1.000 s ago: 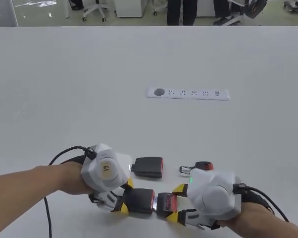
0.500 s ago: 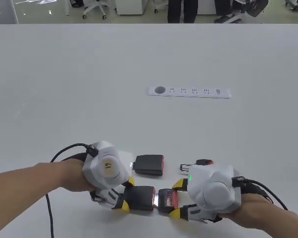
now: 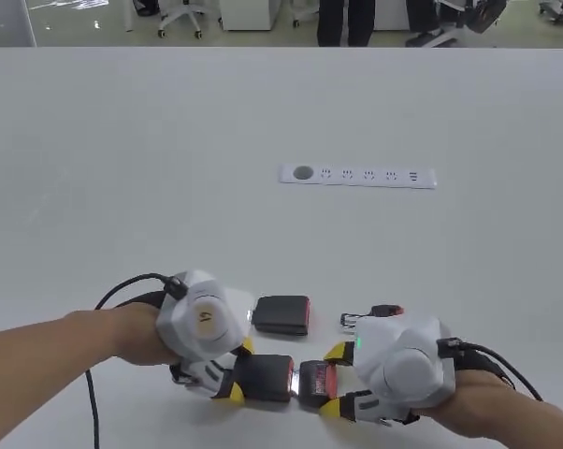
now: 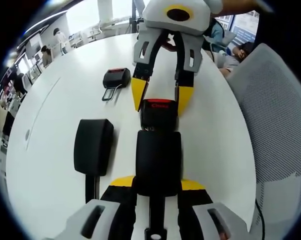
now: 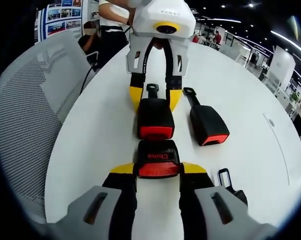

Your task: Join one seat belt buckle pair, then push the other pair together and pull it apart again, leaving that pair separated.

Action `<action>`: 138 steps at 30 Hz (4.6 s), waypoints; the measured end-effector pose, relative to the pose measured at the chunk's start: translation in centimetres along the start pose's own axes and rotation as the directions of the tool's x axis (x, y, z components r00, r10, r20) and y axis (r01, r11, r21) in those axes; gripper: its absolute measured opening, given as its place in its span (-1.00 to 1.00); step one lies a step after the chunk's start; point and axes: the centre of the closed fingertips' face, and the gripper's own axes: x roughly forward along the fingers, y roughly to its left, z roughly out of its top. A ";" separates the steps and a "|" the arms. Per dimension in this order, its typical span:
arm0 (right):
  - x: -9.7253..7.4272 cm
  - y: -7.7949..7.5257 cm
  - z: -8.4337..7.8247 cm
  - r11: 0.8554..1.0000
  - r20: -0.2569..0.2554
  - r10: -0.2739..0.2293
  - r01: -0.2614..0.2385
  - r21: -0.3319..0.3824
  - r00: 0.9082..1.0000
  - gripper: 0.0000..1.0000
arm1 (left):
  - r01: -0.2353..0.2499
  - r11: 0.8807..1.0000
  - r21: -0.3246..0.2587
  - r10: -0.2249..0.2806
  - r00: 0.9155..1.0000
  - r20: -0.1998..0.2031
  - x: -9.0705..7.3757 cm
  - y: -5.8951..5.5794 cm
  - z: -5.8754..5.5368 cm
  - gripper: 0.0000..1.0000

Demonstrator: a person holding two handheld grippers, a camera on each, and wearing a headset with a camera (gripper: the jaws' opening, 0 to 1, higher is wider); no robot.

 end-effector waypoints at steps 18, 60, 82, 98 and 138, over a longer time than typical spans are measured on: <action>0.0 -0.1 -0.2 0.999 -0.006 -0.011 0.011 0.030 1.000 -0.43 | -0.002 1.000 -0.002 0.002 1.000 -0.011 0.1 0.3 -0.3 -0.38; -1.9 -0.5 -0.2 0.994 0.000 -0.055 0.055 0.096 0.998 -0.17 | -0.039 0.999 0.018 0.040 0.999 -0.033 -1.0 0.2 -0.1 -0.20; -5.8 -4.7 -0.7 0.979 0.029 -0.157 0.152 0.135 0.987 -0.06 | -0.120 0.991 -0.064 0.122 0.992 0.039 -4.4 4.2 1.6 -0.12; -7.5 -7.8 -3.4 0.970 -0.018 -0.191 0.192 0.149 0.981 -0.08 | -0.138 0.988 -0.072 0.142 0.988 0.055 -4.3 8.6 2.2 -0.12; -5.2 -9.5 -7.6 0.999 -0.135 -0.034 0.036 0.013 0.990 -0.36 | -0.027 1.000 -0.010 0.027 0.998 -0.056 0.0 9.1 2.1 -0.33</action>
